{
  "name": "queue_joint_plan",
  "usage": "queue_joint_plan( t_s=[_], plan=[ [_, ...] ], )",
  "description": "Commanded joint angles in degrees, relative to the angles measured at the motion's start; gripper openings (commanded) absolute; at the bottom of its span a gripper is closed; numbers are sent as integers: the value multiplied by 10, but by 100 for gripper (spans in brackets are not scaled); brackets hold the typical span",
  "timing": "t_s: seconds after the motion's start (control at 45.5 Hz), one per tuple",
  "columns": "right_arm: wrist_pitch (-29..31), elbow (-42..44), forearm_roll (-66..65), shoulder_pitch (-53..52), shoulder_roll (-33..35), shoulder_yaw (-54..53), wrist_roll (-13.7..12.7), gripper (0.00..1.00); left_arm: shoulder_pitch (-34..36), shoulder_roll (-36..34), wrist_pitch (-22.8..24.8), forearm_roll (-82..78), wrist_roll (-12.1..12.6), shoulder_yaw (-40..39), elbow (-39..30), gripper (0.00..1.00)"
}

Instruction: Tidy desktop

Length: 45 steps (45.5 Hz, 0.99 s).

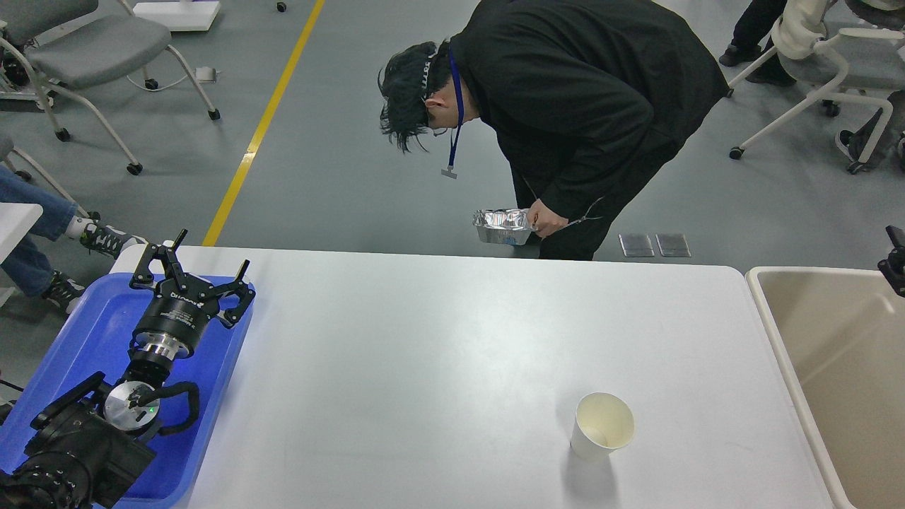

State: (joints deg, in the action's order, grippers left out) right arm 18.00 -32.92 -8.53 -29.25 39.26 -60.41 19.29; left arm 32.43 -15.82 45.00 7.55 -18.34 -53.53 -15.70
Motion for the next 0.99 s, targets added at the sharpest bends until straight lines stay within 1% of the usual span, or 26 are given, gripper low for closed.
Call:
queue_joint_plan(
  t_s=[0.0,0.22,0.352,0.44,0.55,0.638,0.726,0.792,0.814,0.968],
  plan=[
    [-3,-3,0,-6,-26,1,0,100,0,0,0,0,1,0,0,100],
    [-5,2,0,-26,-22,2,-1,100,0,0,0,0,0,0,0,100],
    [-7,4,-1,-45,-16,24,-2,100,0,0,0,0,0,0,0,100],
    [-8,2,-2,-60,-4,42,-2,100,0,0,0,0,1,0,0,100],
    [-7,-1,-10,-70,27,63,-2,100,0,0,0,0,1,0,0,100],
    [-6,-12,-27,-85,42,101,-4,100,0,0,0,0,1,0,0,100],
    [-5,-17,-75,-132,50,167,-7,100,0,0,0,0,0,0,0,100],
    [-6,-23,-115,-171,54,236,-7,100,0,0,0,0,0,0,0,100],
    [-6,-28,-137,-203,56,292,-8,100,0,0,0,0,1,0,0,100],
    [-6,-36,-177,-310,58,510,-11,100,0,0,0,0,1,0,0,100]
  ],
)
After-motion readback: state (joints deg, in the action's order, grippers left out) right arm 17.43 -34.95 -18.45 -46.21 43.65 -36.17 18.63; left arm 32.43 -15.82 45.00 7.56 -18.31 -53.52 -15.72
